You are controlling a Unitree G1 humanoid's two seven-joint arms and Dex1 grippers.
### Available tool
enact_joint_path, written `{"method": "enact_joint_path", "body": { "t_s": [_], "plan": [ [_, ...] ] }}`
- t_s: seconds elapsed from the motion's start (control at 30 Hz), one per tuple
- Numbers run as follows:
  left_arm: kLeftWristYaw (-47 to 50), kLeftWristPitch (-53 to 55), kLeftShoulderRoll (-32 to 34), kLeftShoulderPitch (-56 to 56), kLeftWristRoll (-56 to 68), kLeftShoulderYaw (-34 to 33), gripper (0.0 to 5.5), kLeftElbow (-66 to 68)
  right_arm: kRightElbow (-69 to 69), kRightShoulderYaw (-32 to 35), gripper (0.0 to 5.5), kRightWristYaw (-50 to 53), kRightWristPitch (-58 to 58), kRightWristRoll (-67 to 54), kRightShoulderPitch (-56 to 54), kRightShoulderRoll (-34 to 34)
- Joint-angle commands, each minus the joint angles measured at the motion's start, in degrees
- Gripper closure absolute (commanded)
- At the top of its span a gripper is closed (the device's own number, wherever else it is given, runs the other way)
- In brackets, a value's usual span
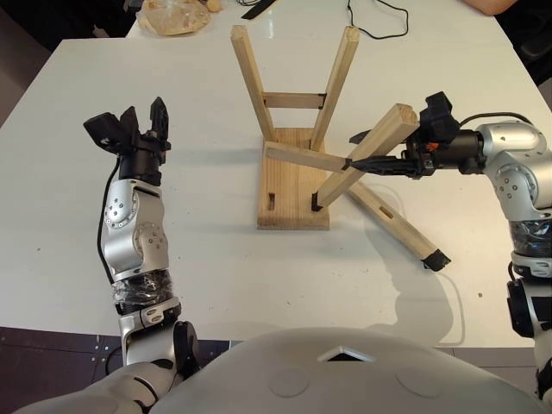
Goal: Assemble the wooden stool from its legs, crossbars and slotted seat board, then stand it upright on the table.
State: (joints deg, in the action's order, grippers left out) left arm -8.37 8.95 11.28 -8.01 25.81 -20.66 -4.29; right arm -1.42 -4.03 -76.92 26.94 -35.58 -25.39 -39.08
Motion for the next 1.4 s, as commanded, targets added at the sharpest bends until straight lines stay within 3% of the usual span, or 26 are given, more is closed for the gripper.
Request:
{"method": "enact_joint_path", "body": {
  "t_s": [0.03, 0.4, 0.83, 1.0, 1.4],
  "plan": [
    [0.26, -0.82, 0.36, 0.03, -1.28, 0.21, 2.32, 0.11, 0.17, 0.77, 3.49, -0.21, 0.26, 0.88, -1.23, -1.05],
    [-1.75, -0.47, 0.5, -0.61, -0.81, 0.97, 2.32, -0.02, 2.05, -1.61, 3.49, 0.33, -1.25, 3.28, -3.08, 1.37],
    [-1.53, -1.29, -4.95, 3.36, -0.95, 4.66, 2.32, -4.18, 10.14, -12.98, 3.49, -2.42, -3.86, 13.27, -9.47, 3.1],
    [0.66, -2.47, -7.68, 2.94, 0.31, 3.32, 2.32, -3.97, 11.86, -16.17, 3.49, 2.17, -4.66, 17.0, -8.73, 5.36],
    [1.47, -3.18, -8.52, 3.34, -0.05, 3.39, 2.32, -2.56, 4.96, -16.61, 3.5, 5.12, -1.4, 18.34, -4.13, -1.91]
  ]
}}
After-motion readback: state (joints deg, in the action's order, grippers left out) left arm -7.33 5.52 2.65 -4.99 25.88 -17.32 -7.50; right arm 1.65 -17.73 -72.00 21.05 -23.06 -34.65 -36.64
